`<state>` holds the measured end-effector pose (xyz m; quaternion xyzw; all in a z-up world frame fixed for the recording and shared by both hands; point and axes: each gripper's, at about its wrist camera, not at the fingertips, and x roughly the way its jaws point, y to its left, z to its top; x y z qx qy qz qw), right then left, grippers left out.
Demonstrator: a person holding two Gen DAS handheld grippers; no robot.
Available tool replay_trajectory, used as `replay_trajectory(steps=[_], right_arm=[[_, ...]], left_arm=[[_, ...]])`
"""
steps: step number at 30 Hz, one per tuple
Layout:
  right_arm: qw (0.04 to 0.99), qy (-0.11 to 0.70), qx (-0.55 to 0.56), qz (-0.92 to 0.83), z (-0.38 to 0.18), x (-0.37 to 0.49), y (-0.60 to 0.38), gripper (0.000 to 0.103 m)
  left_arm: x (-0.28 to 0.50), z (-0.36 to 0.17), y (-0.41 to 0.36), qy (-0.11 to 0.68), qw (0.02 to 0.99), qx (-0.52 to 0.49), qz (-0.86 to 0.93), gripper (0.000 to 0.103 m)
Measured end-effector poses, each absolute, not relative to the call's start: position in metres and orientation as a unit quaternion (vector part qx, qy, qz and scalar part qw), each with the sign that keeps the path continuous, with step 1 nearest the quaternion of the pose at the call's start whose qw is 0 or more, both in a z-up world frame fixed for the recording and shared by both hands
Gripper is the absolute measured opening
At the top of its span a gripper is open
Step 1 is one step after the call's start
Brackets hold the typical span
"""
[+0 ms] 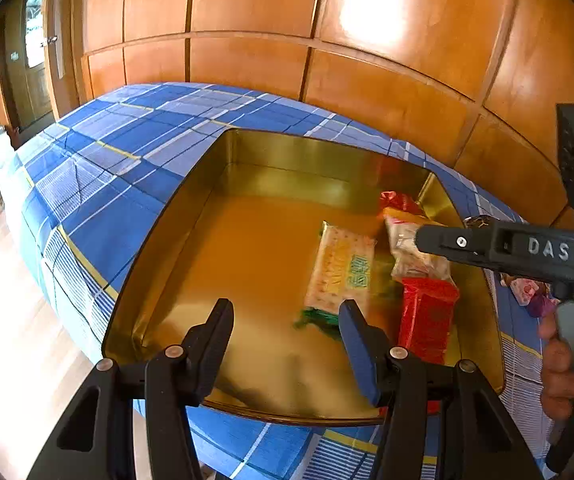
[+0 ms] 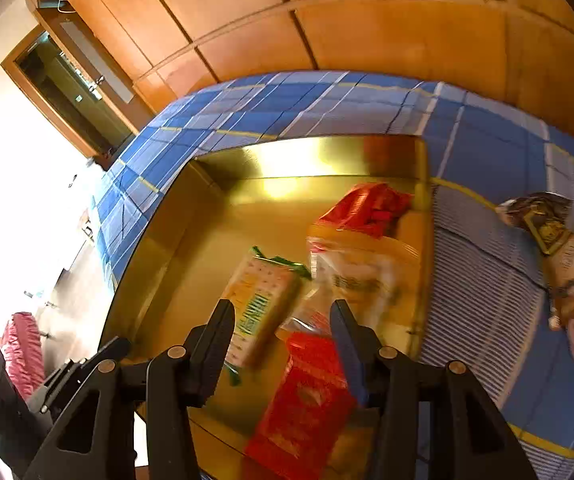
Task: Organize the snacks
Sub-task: 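Carry the cracker pack into the gold tray and open the right gripper, then move both tools back toward the remaining snack pile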
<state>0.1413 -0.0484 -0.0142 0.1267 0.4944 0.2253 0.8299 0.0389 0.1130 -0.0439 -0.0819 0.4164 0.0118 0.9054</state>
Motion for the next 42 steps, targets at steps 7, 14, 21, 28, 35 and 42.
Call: replay_trajectory(steps=[7, 14, 21, 28, 35, 42], right_arm=[[0.855, 0.469, 0.115, 0.190, -0.005, 0.112, -0.074, 0.050], [0.878, 0.442, 0.085, 0.162, 0.002, 0.088, -0.094, 0.050], [0.889, 0.432, 0.055, 0.143, 0.001, 0.069, -0.111, 0.050], [0.891, 0.436, 0.051, 0.111, -0.005, 0.059, -0.148, 0.050], [0.895, 0.438, 0.048, 0.069, -0.005, 0.055, -0.193, 0.050], [0.901, 0.434, 0.020, 0.021, 0.006, 0.055, -0.247, 0.050]], left_arm=[[0.035, -0.038, 0.105, 0.414, 0.907, -0.071, 0.007, 0.057], [0.031, -0.034, 0.093, 0.412, 0.909, -0.058, -0.002, 0.057], [0.029, -0.031, 0.082, 0.411, 0.910, -0.043, -0.013, 0.057], [0.028, -0.028, 0.073, 0.411, 0.911, -0.030, -0.020, 0.057], [0.028, -0.026, 0.061, 0.411, 0.911, -0.015, -0.030, 0.057], [0.031, -0.025, 0.046, 0.414, 0.909, 0.003, -0.041, 0.057]])
